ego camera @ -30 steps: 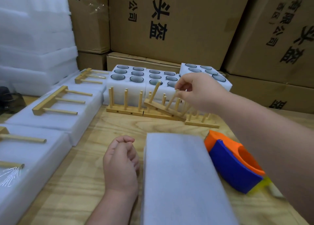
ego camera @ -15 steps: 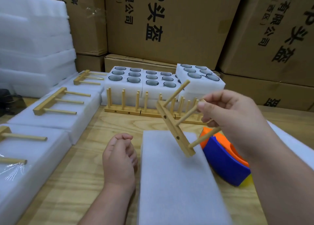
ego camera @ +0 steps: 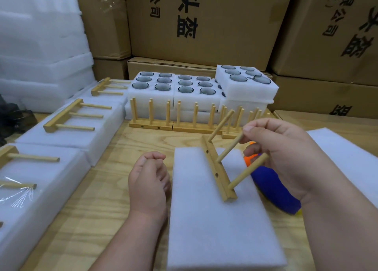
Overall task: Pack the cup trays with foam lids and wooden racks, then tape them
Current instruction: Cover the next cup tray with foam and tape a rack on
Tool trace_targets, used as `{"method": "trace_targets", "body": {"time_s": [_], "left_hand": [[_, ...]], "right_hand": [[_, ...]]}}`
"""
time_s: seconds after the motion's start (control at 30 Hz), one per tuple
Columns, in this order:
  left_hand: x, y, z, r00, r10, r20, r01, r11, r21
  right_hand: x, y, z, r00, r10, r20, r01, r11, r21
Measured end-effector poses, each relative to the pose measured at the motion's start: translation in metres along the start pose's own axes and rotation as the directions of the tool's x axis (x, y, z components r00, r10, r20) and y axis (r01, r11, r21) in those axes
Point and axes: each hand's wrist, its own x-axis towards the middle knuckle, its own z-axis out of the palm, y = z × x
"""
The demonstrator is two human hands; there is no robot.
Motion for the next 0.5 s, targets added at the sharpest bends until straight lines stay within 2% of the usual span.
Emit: {"method": "trace_targets", "body": {"time_s": [0.13, 0.23, 0.5], "left_hand": [[-0.003, 0.000, 0.001, 1.000, 0.000, 0.000, 0.000, 1.000, 0.023], [-0.004, 0.000, 0.002, 1.000, 0.003, -0.003, -0.003, 0.999, 0.047], [-0.005, 0.000, 0.001, 1.000, 0.022, 0.012, -0.023, 0.997, 0.079]], "right_hand": [[0.001, 0.003, -0.004, 1.000, 0.007, -0.011, -0.007, 1.000, 0.005], [0.000, 0.004, -0.008, 0.999, -0.047, -0.011, 0.046, 0.998, -0.043], [-0.002, 0.001, -0.011, 0.969, -0.239, 0.061, 0.246, 0.920, -0.304]]}}
